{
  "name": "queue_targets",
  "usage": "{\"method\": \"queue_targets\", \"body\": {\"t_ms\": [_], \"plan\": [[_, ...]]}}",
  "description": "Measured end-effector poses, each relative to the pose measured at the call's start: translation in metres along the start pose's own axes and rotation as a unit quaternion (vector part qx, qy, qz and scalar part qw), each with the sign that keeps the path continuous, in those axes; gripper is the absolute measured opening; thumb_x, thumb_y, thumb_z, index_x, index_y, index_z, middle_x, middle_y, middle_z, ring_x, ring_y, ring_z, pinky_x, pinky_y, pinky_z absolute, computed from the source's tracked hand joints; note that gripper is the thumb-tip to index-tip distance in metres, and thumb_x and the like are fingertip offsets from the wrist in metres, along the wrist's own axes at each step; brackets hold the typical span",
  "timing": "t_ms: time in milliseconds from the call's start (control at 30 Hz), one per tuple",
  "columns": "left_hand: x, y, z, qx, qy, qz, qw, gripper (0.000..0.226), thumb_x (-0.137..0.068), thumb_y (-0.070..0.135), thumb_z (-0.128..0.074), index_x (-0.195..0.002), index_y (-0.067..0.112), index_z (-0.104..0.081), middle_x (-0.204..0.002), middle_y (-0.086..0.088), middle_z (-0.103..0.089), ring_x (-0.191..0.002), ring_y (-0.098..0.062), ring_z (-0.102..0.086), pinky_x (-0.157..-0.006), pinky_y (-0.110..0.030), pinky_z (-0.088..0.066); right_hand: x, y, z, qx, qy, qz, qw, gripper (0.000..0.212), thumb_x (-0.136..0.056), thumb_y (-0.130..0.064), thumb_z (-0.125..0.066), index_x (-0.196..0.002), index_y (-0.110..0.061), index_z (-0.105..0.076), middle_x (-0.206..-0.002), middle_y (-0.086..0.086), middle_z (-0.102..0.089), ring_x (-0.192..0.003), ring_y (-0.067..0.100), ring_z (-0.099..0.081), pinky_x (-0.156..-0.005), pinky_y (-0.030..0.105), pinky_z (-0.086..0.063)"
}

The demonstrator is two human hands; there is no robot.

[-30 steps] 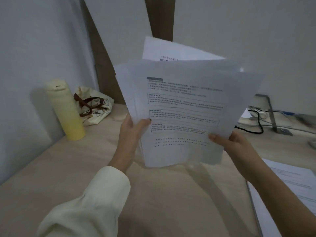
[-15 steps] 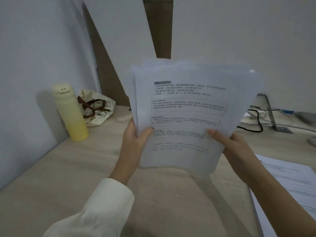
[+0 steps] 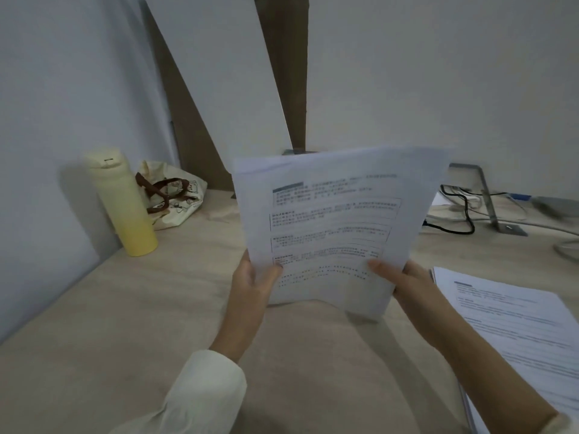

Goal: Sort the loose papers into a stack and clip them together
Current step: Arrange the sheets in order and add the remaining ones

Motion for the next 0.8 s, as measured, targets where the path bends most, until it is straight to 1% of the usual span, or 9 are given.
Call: {"method": "queue_targets", "body": {"t_ms": [100, 233, 300, 433, 500, 600, 667, 733, 800], "plan": [[0.004, -0.008, -0.006, -0.016, -0.004, 0.027, 0.999, 0.034, -0.088, 0.000, -0.053, -0.097, 0.033, -0.058, -0.092, 0.022, -0.068, -0.087, 0.009, -0.063, -0.077, -0.012, -0.051, 0.005, 0.014, 0.001, 0.019, -0.004, -0.035, 0.999, 0.024, -0.088, -0.019, -0.057, -0.112, -0.025, -0.062, -0.115, -0.005, -0.068, -0.108, 0.018, -0.062, -0.102, 0.044, -0.045], [0.004, 0.004, -0.027, -0.027, -0.035, 0.024, 0.999, 0.031, -0.089, 0.003, -0.052, -0.106, 0.029, -0.055, -0.105, 0.012, -0.065, -0.100, -0.007, -0.063, -0.084, -0.025, -0.051, 0.011, -0.001, 0.028, 0.062, 0.064, -0.016, 0.996, 0.025, -0.089, -0.018, -0.057, -0.112, -0.023, -0.061, -0.112, -0.002, -0.068, -0.101, 0.018, -0.064, -0.092, 0.040, -0.050], [0.010, 0.004, -0.044, -0.031, -0.063, 0.046, 0.996, 0.028, -0.089, 0.010, -0.053, -0.102, 0.035, -0.053, -0.108, 0.012, -0.065, -0.103, -0.012, -0.063, -0.085, -0.030, -0.052, 0.019, -0.008, 0.050, 0.093, 0.095, -0.012, 0.991, 0.022, -0.089, -0.018, -0.056, -0.110, -0.025, -0.061, -0.109, -0.002, -0.068, -0.096, 0.017, -0.063, -0.084, 0.037, -0.050], [0.027, -0.005, -0.089, -0.036, -0.130, 0.107, 0.985, 0.019, -0.089, 0.024, -0.054, -0.105, 0.033, -0.051, -0.112, 0.008, -0.066, -0.102, -0.017, -0.065, -0.091, -0.047, -0.052, 0.043, -0.001, 0.110, 0.122, 0.152, -0.057, 0.979, 0.026, -0.091, -0.017, -0.052, -0.116, -0.016, -0.058, -0.111, 0.007, -0.067, -0.099, 0.031, -0.064, -0.091, 0.050, -0.050], [0.037, -0.010, -0.117, -0.064, -0.168, 0.124, 0.976, 0.020, -0.089, 0.023, -0.053, -0.107, 0.028, -0.048, -0.112, 0.007, -0.063, -0.102, -0.016, -0.063, -0.093, -0.046, -0.050, 0.059, 0.008, 0.141, 0.137, 0.183, -0.097, 0.969, 0.025, -0.092, -0.015, -0.050, -0.116, -0.013, -0.057, -0.108, 0.011, -0.065, -0.096, 0.033, -0.063, -0.089, 0.048, -0.050], [0.059, -0.020, -0.161, -0.074, -0.236, 0.147, 0.958, 0.021, -0.090, 0.019, -0.051, -0.106, 0.031, -0.047, -0.108, 0.011, -0.062, -0.101, -0.013, -0.062, -0.092, -0.041, -0.050, 0.086, 0.019, 0.182, 0.157, 0.233, -0.136, 0.950, 0.020, -0.092, -0.013, -0.049, -0.110, -0.013, -0.058, -0.099, 0.009, -0.064, -0.079, 0.024, -0.061, -0.068, 0.032, -0.048], [0.072, -0.028, -0.186, -0.077, -0.263, 0.153, 0.950, 0.018, -0.089, 0.017, -0.050, -0.102, 0.030, -0.050, -0.106, 0.010, -0.063, -0.099, -0.013, -0.063, -0.090, -0.039, -0.052, 0.104, 0.025, 0.207, 0.164, 0.273, -0.153, 0.936, 0.016, -0.092, -0.013, -0.049, -0.105, -0.016, -0.057, -0.092, 0.006, -0.063, -0.071, 0.018, -0.057, -0.059, 0.027, -0.042], [0.083, -0.038, -0.208, -0.071, -0.280, 0.167, 0.943, 0.019, -0.088, 0.015, -0.049, -0.102, 0.027, -0.053, -0.112, 0.005, -0.062, -0.101, -0.014, -0.062, -0.089, -0.037, -0.052, 0.119, 0.030, 0.227, 0.176, 0.303, -0.169, 0.921, 0.015, -0.092, -0.012, -0.048, -0.106, -0.014, -0.055, -0.091, 0.007, -0.060, -0.069, 0.017, -0.054, -0.058, 0.028, -0.039], [0.090, -0.051, -0.229, -0.080, -0.300, 0.177, 0.934, 0.025, -0.084, 0.018, -0.049, -0.109, 0.020, -0.054, -0.122, 0.002, -0.053, -0.108, -0.016, -0.058, -0.093, -0.040, -0.051, 0.129, 0.033, 0.240, 0.205, 0.321, -0.182, 0.907, 0.018, -0.092, -0.012, -0.048, -0.110, -0.012, -0.053, -0.098, 0.009, -0.055, -0.071, 0.018, -0.051, -0.065, 0.030, -0.037]]}}
Point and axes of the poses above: each hand's wrist, its own x-axis away from the middle knuckle, its own z-axis out of the back of the hand, y = z × x, the point moved 6 cm from there along -x, towards the middle knuckle
